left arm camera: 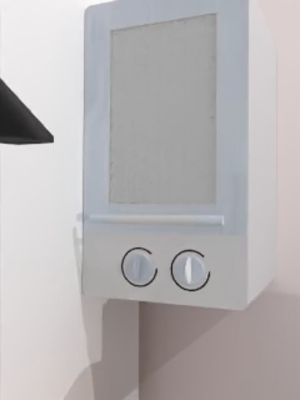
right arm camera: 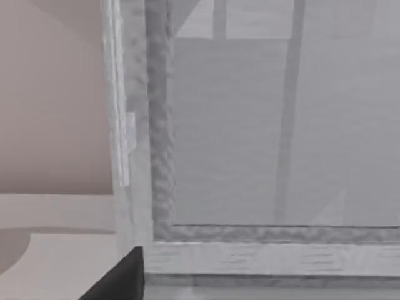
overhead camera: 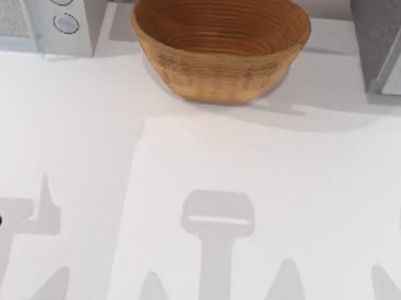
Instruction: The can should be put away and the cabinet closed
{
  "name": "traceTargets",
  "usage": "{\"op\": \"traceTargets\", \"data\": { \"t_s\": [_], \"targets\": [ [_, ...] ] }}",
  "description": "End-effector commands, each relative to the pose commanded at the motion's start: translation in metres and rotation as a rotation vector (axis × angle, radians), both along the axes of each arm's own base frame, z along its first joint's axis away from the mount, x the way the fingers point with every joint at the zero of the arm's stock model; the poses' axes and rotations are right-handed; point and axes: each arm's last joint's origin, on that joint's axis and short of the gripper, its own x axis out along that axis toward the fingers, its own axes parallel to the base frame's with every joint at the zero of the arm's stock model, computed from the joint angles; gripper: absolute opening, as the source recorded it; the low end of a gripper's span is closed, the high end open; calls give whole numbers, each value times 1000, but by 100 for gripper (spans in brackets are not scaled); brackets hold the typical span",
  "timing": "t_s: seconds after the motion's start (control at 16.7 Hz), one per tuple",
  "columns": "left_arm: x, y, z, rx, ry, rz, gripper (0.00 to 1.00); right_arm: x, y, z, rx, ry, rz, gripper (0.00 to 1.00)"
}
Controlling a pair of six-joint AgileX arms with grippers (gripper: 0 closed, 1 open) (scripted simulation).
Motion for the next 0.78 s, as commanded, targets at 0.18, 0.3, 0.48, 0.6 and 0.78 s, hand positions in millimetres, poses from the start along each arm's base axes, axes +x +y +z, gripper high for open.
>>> {"op": "traceTargets", "data": {
  "t_s": [0.18,0.3,0.48,0.6,0.78],
  "targets": [
    [0,0,0,0,0,0,100,10,-17,9,-18,-20,7,100],
    [0,0,0,0,0,0,100,18,-30,8,-12,-6,17,100],
    [0,0,0,0,0,0,100,25,-56,2,14,19,-7,100],
    [0,0,0,0,0,0,100,27,-75,0,16,17,-22,100],
    [0,0,0,0,0,0,100,29,-102,-8,18,23,-18,100]
  ]
}}
